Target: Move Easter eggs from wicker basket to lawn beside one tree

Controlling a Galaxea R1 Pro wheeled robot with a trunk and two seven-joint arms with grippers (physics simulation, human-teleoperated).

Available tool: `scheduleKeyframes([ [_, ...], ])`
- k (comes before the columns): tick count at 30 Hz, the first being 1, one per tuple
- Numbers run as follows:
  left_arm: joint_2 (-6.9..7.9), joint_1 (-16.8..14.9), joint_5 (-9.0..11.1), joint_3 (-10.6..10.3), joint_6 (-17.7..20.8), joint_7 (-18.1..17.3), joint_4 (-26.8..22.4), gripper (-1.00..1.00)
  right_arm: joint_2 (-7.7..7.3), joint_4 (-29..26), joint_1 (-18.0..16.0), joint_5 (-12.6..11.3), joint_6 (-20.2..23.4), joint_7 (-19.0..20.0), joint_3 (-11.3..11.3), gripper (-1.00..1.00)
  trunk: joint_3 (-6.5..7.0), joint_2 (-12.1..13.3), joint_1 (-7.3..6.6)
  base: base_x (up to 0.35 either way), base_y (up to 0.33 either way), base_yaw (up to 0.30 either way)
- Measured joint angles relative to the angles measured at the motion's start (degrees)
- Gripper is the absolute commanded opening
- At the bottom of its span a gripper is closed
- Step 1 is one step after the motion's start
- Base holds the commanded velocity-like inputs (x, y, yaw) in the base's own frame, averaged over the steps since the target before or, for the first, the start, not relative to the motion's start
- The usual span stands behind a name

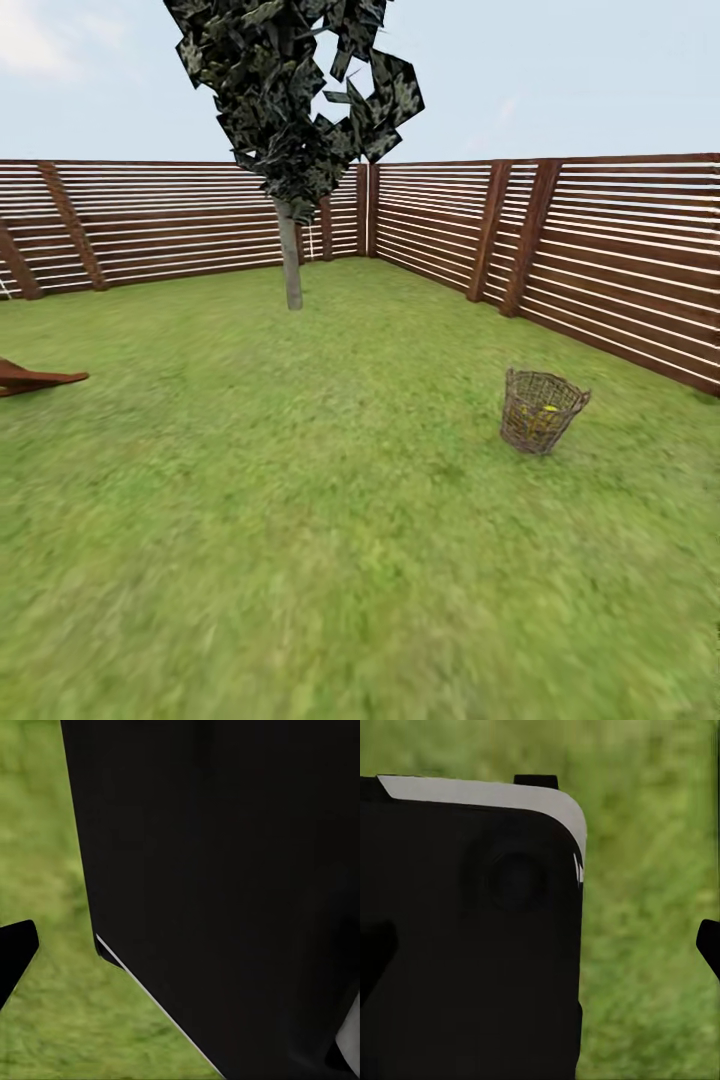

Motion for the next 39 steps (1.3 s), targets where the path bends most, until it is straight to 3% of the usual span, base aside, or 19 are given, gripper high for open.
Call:
scheduleKeyframes([
  [12, 0.00, 0.00, 0.00, 0.05, 0.00, 0.02, -0.01, 1.00, 0.06, 0.00, 0.00, 0.00, -0.04, 0.06, 0.00, 1.00, 0.00, 0.00, 0.01, 0.311, 0.000, -0.261],
  [28, 0.02, 0.00, 0.16, 0.17, -0.02, 0.07, -0.02, 1.00, 0.18, 0.02, 0.00, 0.00, -0.06, 0.01, 0.00, 1.00, 0.00, 0.00, 0.03, 0.037, 0.000, -0.259],
  [39, 0.00, 0.01, 0.08, 0.08, -0.08, 0.18, -0.03, 1.00, -0.05, 0.12, -0.02, -0.14, 0.32, 0.04, 0.03, 1.00, 0.00, 0.00, 0.00, 0.313, 0.000, -0.032],
])
